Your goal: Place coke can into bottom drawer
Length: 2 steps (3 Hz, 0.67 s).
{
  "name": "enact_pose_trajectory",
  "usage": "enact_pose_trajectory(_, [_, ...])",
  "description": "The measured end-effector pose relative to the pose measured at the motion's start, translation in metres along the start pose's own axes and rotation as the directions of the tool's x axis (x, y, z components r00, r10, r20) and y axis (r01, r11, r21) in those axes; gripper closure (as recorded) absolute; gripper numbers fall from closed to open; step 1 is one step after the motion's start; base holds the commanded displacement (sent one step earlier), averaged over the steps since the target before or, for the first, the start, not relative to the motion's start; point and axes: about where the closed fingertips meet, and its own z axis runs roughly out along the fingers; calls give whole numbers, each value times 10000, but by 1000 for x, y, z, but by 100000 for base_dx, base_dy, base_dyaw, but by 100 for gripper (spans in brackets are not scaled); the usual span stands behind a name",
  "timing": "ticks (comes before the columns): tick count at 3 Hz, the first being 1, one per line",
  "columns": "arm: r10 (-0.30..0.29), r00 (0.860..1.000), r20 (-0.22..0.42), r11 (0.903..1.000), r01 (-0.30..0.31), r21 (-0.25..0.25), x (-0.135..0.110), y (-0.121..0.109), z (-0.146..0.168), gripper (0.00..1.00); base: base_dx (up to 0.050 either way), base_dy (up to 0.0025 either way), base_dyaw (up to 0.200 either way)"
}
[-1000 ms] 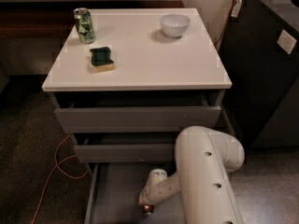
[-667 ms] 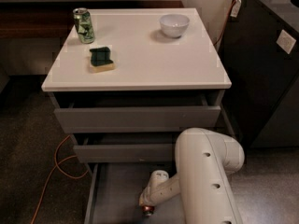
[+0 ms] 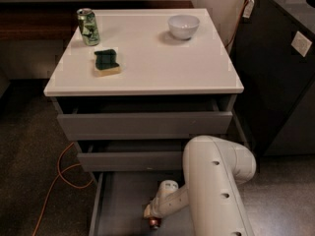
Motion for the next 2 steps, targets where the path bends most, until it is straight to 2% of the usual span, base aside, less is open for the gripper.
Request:
enact_pose_trajectory(1, [1, 10000, 16, 10000, -1, -3, -1, 0, 1, 0, 0, 0, 0])
enact_pose_trajectory(2, [1, 10000, 16, 10000, -1, -3, -1, 0, 1, 0, 0, 0, 0])
